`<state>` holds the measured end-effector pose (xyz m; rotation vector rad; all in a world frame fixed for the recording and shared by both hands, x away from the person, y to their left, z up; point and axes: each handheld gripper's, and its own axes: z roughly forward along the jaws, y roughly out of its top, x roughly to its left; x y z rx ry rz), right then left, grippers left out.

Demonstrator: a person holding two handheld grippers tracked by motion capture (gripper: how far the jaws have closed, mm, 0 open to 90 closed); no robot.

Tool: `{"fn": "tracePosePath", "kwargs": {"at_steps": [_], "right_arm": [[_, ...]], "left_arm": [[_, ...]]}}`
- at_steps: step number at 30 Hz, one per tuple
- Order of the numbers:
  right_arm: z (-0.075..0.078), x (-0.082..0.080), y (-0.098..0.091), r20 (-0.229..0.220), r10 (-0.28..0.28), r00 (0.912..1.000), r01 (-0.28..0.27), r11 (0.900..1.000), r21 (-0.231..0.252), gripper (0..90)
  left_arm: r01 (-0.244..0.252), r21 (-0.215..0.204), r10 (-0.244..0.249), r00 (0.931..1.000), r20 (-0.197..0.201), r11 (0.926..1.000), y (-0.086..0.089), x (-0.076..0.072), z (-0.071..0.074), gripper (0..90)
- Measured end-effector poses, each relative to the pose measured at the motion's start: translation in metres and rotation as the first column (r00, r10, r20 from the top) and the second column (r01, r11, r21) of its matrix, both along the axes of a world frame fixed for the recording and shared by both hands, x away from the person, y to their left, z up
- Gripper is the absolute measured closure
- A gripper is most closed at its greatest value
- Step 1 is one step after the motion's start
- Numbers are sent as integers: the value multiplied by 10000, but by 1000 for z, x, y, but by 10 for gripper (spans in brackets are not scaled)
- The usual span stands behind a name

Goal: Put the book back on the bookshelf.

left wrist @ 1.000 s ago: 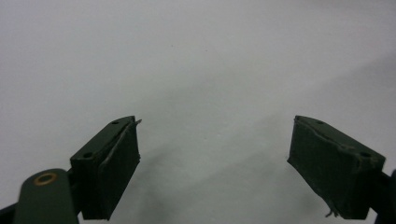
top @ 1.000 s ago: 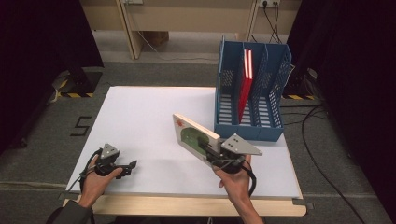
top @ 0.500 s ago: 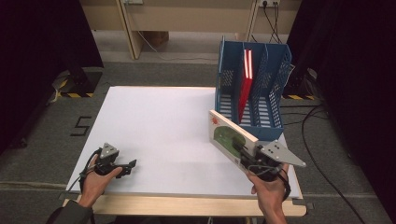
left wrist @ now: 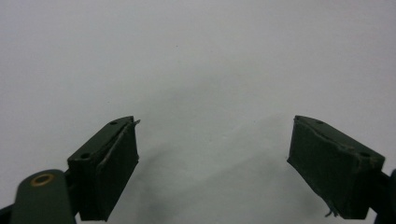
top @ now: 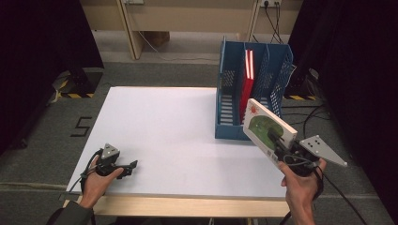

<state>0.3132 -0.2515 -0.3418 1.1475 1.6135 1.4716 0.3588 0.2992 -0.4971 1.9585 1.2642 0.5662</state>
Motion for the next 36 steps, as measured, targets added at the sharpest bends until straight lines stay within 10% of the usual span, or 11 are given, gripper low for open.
{"fn": "tracePosePath", "kwargs": {"at_steps": [20,36], "right_arm": [[21,86,-26,-360,-1853,9820,1846,9826,-215,756],[22,158,-27,-842,-2964,9514,2944,9550,-352,755]], "left_arm": [[33,-40,-34,10000,-63,10000,-1,-1,-1,149],[108,-83,-109,9998,-169,9999,-1,-2,-1,150]]}}
